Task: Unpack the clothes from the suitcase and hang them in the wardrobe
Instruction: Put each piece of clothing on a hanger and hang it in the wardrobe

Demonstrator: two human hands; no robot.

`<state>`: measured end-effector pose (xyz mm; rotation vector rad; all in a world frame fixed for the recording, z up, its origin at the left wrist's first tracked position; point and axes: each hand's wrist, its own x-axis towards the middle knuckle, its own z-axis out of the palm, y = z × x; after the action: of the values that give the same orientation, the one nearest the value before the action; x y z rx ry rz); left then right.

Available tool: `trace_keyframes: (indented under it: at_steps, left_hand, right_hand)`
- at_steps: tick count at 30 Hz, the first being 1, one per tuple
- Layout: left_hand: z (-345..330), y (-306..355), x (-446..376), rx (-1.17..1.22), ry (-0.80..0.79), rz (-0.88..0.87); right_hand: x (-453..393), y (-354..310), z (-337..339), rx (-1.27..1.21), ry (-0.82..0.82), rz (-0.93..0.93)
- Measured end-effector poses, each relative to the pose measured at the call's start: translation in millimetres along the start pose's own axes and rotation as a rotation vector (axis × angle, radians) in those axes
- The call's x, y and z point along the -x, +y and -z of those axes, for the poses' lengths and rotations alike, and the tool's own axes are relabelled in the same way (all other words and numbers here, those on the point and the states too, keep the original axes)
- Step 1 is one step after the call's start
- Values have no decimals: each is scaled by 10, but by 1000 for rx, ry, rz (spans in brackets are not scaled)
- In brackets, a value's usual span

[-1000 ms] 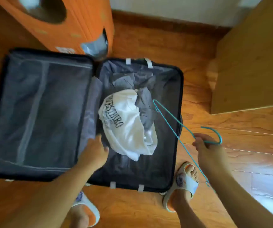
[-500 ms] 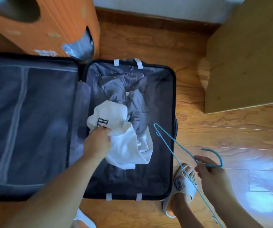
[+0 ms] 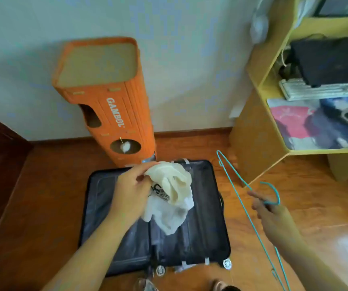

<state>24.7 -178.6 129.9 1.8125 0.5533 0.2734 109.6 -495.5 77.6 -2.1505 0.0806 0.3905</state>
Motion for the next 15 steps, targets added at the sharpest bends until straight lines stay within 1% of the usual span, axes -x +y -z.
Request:
trace_keyframes:
  at_steps: [3,5,7,9,13,15]
  left_hand:
    - [328,776,178,-52,54,-162]
    - [481,1163,294,-58,14,-179]
    - [589,1513,438,42,-9,-141]
    - [690,1779,618,156,-16,-77]
    - [897,2120,1039,146,-31,14]
    - [1027,2234,1244,145,21,20]
  right_hand:
    - [114,-611,305,1,-135,211]
    - [158,-1030,404,30,-208,353]
    - [268,-1453,447,60,-280,491]
    - [462,-1830,402,23,-359,622]
    - [970,-2421,209,-62,-525,827]
    - [1221,-2598,152,-79,-714,963]
